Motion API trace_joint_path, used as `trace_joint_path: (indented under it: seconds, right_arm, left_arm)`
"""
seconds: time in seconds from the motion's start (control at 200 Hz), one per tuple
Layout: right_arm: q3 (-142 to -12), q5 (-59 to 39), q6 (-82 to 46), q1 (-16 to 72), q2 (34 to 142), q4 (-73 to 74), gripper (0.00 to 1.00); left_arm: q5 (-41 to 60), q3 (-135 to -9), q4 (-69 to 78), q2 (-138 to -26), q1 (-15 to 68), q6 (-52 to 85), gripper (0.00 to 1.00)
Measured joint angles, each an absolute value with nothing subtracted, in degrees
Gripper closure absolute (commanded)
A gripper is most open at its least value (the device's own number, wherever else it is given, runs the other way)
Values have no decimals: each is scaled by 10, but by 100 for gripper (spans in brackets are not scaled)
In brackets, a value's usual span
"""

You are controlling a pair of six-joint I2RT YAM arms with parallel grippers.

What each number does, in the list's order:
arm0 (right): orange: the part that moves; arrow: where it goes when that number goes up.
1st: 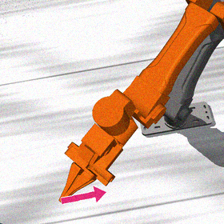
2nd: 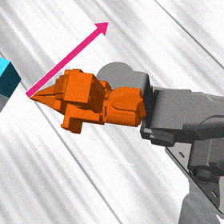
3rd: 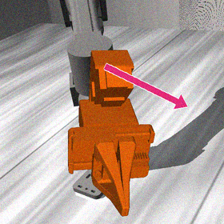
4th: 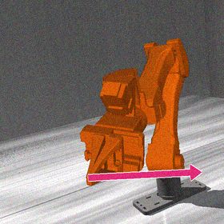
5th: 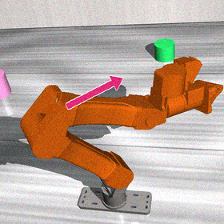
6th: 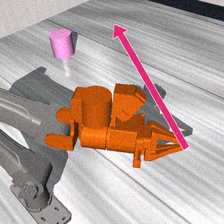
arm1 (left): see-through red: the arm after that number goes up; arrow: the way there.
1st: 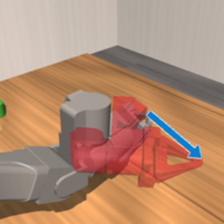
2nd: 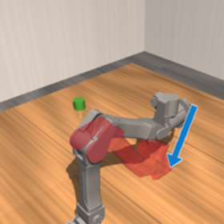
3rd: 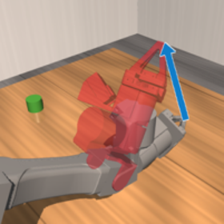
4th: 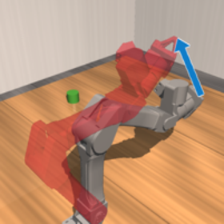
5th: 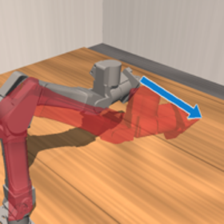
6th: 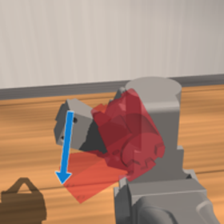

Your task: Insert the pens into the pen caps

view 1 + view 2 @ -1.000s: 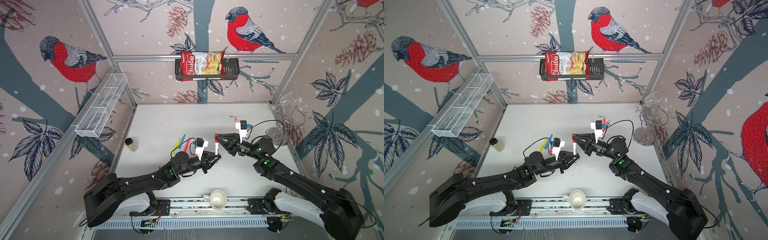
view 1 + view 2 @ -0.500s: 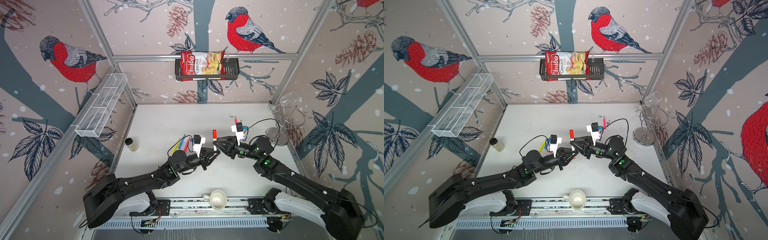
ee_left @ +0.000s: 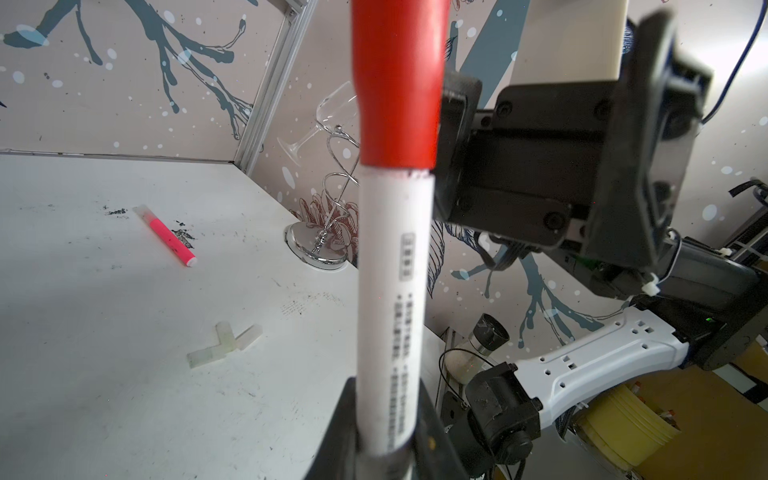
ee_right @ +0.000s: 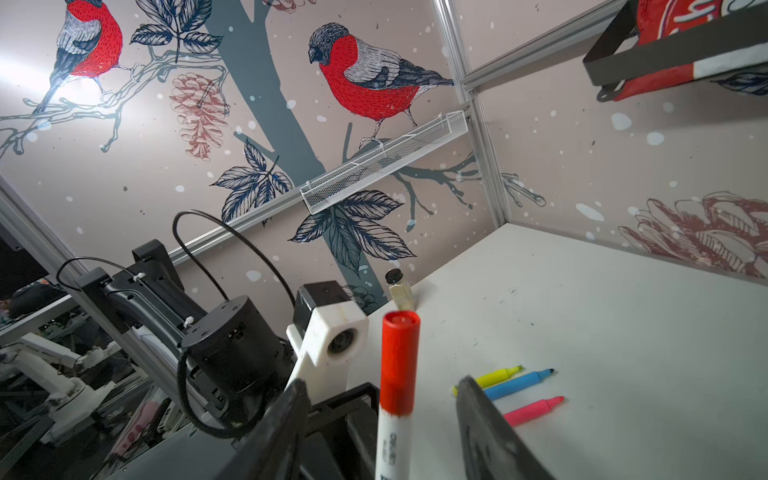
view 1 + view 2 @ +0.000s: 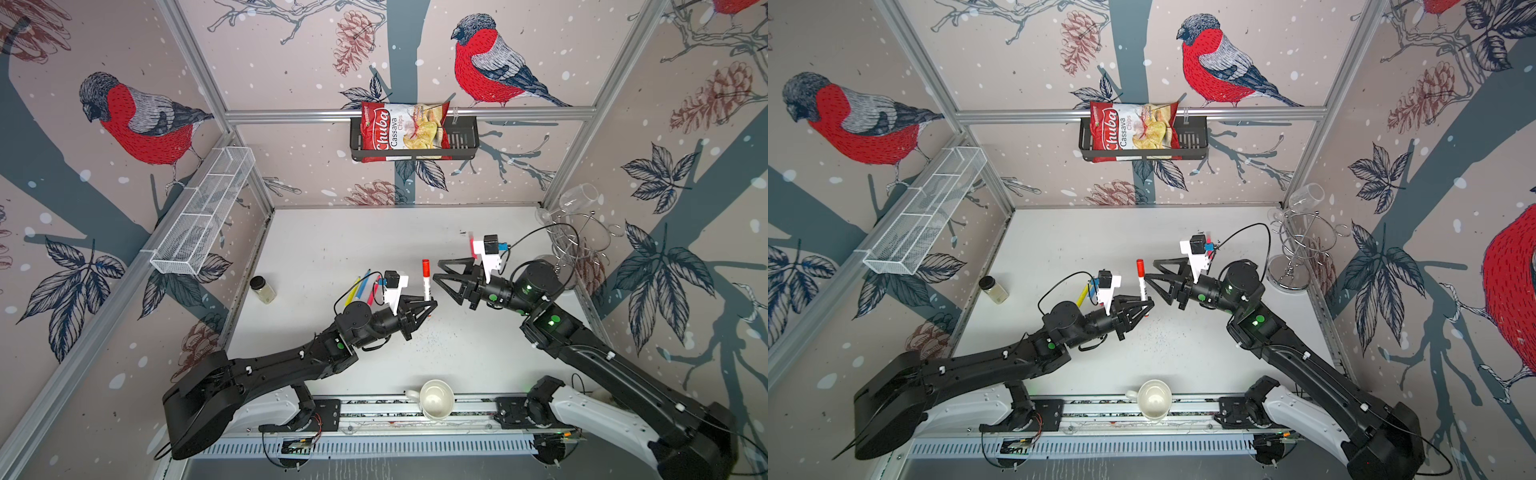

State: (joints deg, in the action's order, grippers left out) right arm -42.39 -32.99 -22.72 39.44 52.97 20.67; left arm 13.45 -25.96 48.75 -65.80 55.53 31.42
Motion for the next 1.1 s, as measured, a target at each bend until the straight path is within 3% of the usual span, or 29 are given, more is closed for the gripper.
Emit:
trace_joint_path:
  seconds: [0.15,0.43,0.69,0.99,1.101]
  right_arm:
    - [-510,-329,-198,394,583,143,40]
    - [-561,-374,-175,400,641,72,53]
    - [-547,-389,-149,410,626,62,70]
    - [-542,-383,-136,410,622,51,97]
    - [-535,-383,-137,410,620,56,99]
  left_arm:
    - [133,-260,484,-659,566,310,100]
    - [118,-263,464,-659,575,300,100]
    - [121,-270,462,-664,576,287,100]
    - [130,-274,458,-667,576,282,100]
    - [131,-274,447,-662,576,281,100]
